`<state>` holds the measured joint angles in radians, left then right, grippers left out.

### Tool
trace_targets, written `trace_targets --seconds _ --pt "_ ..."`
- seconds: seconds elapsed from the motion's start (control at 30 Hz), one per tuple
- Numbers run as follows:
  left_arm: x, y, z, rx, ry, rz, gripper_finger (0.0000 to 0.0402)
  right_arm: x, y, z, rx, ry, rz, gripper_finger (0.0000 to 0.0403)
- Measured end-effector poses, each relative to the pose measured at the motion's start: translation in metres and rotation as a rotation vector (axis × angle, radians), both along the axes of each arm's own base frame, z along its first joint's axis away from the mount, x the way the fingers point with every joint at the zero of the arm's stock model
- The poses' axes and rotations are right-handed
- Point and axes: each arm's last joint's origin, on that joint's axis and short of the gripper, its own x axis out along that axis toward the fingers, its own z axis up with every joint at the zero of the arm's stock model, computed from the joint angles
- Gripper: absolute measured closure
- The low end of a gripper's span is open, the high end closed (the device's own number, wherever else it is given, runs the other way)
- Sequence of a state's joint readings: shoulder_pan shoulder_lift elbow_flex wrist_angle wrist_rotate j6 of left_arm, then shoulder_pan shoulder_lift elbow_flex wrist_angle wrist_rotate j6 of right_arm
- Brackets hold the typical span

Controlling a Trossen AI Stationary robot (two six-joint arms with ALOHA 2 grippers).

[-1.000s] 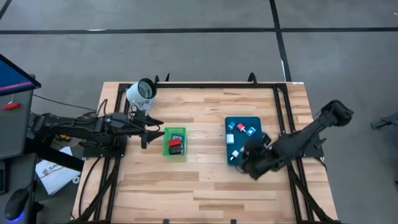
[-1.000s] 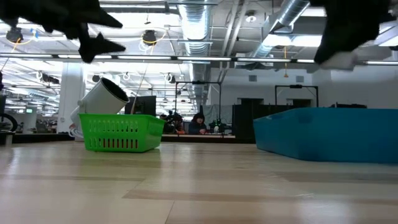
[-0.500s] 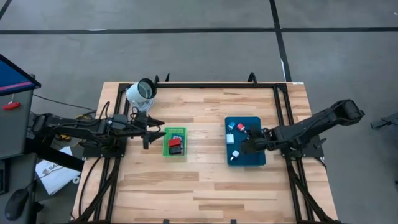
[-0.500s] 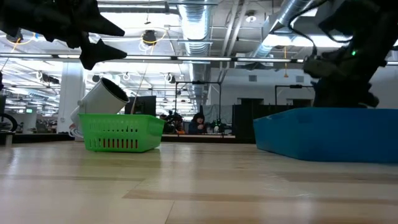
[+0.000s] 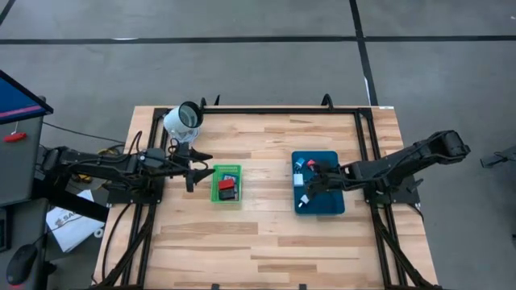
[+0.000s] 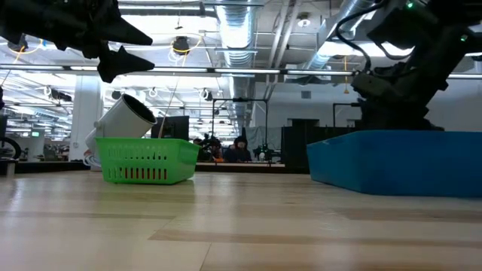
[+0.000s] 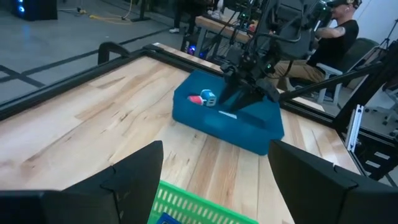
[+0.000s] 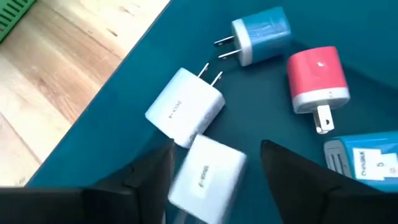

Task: Pick & Place Office items
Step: Put the white charger adapter into the blue bin, then return to Home Position

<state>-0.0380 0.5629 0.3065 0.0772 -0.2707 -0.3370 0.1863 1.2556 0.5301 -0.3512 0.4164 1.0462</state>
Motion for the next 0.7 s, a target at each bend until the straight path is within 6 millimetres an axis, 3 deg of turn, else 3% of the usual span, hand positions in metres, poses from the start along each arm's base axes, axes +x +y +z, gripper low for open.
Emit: trace_targets --seconds 0.13,0.4,0.7 --pt "-0.001 0.0 0.003 0.032 -0.023 -0.009 0.0115 -0.001 0.002 0.001 0.004 -0.007 0.004 0.015" --pt "-0.022 0.001 0.016 0.149 -0.1 -0.005 0.0115 -0.007 0.013 0.014 0.039 -0.086 0.026 0.0144" --pt "-0.038 0.002 -0.024 0.132 -0.182 -0.034 0.0131 -0.012 0.016 0.023 0.027 -0.139 0.017 0.0143"
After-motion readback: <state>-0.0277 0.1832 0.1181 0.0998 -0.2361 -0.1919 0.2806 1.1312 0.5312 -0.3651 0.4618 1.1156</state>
